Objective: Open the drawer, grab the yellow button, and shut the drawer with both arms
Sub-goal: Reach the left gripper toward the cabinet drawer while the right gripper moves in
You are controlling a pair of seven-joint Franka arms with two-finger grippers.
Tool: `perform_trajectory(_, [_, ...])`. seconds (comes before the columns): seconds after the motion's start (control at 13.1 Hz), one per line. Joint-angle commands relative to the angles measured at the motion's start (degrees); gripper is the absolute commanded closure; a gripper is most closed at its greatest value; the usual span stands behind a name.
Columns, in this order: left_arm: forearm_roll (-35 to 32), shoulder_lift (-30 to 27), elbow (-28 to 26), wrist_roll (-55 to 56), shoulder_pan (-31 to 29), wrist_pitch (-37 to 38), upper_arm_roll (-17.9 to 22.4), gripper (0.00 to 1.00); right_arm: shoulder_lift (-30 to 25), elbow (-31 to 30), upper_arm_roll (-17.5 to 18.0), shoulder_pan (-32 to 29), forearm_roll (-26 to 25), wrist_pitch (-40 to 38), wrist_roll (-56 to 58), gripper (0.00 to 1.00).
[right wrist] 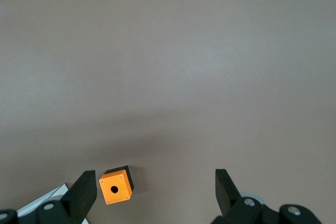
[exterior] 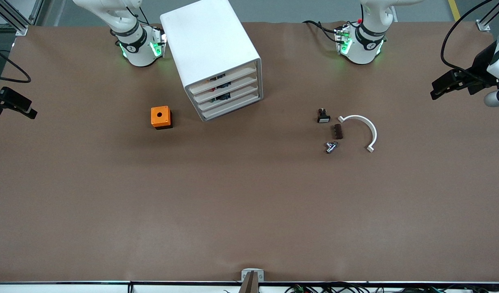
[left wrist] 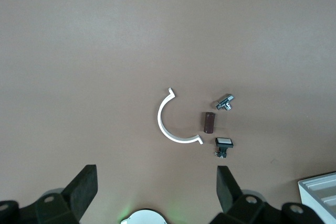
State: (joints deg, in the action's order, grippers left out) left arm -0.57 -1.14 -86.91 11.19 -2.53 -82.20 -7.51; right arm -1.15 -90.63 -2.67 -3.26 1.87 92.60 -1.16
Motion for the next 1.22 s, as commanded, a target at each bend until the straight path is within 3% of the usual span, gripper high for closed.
perform_trajectory(0.0, [-0.7, 0.2, 0.6, -1.1, 0.0, 0.5, -0.6, 0.0, -0.8, -0.6, 0.6, -0.9, -0.6, 0.2, 0.0, 0.0])
perform_trajectory(0.3, [-0.7, 0.7, 0.9, -1.0, 0.1, 0.5, -0.7, 0.0, -0.8, -0.5, 0.6, -0.7, -0.6, 0.2, -0.1, 0.0])
perform_trajectory(0.76, [0.1, 13.2, 4.2, 0.5, 0.6, -3.2, -0.8, 0.0, -0.6, -0.5, 0.5, -1.2, 0.0, 0.1, 0.6, 0.0])
perform_trajectory(1.14, [2.2, 24.0, 8.0, 23.1, 8.1, -4.3, -2.0, 0.0, -0.2, -0.5, 0.5, -1.8, 0.2, 0.2, 0.6, 0.0])
